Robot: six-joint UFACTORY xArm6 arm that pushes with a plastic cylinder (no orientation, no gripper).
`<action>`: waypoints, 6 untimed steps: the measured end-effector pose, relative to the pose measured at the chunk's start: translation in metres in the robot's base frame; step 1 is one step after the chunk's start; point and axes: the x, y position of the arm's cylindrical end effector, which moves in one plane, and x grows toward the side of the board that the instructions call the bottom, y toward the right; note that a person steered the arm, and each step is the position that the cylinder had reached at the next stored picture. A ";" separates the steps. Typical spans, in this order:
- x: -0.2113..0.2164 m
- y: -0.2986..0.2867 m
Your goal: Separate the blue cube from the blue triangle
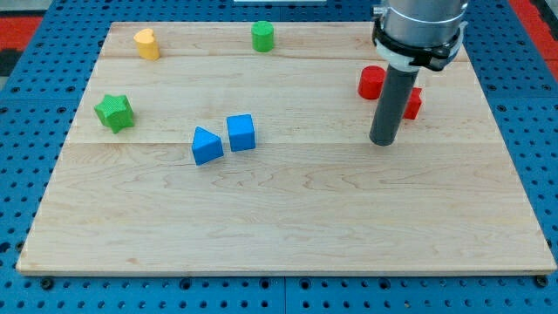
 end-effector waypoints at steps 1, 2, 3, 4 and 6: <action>0.001 -0.011; 0.001 -0.012; 0.001 -0.029; 0.001 -0.072; -0.053 -0.102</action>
